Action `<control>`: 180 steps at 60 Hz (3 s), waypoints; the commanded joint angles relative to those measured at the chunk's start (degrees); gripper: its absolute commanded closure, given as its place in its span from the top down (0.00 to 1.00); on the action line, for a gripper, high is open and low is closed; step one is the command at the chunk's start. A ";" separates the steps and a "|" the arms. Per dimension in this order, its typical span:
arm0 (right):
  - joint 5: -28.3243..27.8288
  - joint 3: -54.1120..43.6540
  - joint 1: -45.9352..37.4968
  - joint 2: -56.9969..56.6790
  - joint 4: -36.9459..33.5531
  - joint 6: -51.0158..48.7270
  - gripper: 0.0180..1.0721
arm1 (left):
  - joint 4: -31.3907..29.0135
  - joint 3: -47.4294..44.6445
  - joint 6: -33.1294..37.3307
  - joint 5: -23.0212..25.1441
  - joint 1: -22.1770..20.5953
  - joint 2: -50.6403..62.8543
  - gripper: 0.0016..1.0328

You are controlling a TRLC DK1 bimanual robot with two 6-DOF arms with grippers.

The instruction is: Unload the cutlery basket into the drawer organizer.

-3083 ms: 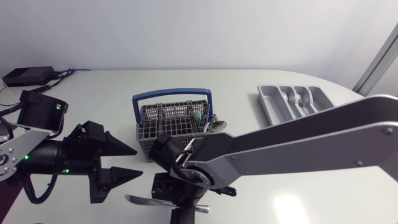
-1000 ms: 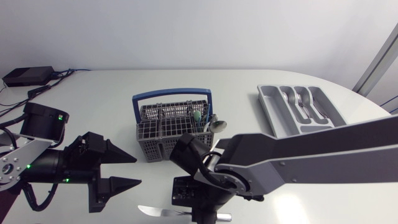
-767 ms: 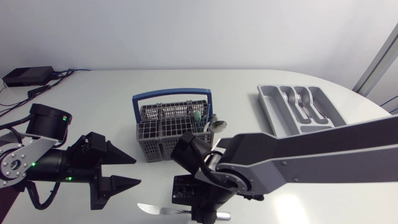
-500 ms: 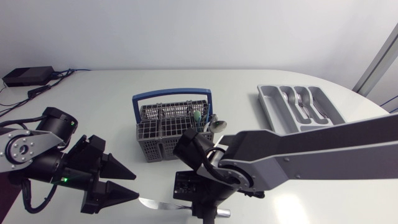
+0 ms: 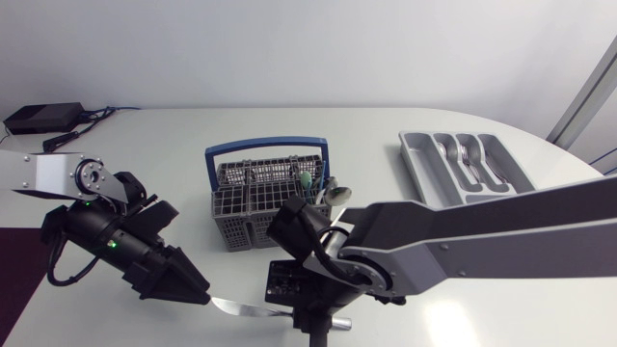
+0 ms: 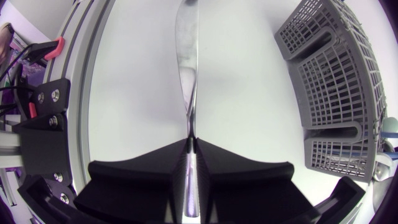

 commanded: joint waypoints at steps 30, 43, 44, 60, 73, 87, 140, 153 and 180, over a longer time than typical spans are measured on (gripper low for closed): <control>1.22 4.84 0.53 2.12 0.89 2.59 0.06 | -0.69 2.33 4.72 2.21 -0.44 5.44 0.69; 1.39 5.28 0.97 3.00 1.68 2.94 0.06 | 1.25 2.59 3.05 2.83 -1.14 6.85 0.63; 1.39 5.36 0.97 3.00 1.68 2.94 0.06 | 1.51 2.68 2.70 2.74 -1.14 6.85 0.63; 1.39 6.33 1.50 3.53 1.77 3.38 0.06 | 4.24 2.77 0.24 2.92 -2.19 6.76 0.41; 1.39 6.51 2.11 4.23 2.38 3.73 0.06 | 5.38 2.77 -1.25 3.36 -2.72 6.85 0.28; 1.83 6.86 2.11 4.67 2.82 3.91 0.06 | 5.38 2.77 -1.78 3.45 -3.07 6.85 0.10; 3.77 5.28 1.94 5.55 5.46 4.17 0.06 | 5.12 2.06 -3.19 1.16 -4.65 4.21 0.03; 4.03 5.01 1.76 5.20 6.07 4.96 0.10 | 5.12 2.33 -3.36 1.16 -3.86 3.69 0.03; -2.12 4.49 -1.23 0.80 3.44 1.44 0.82 | 6.17 1.80 -3.36 0.90 -4.04 0.26 0.03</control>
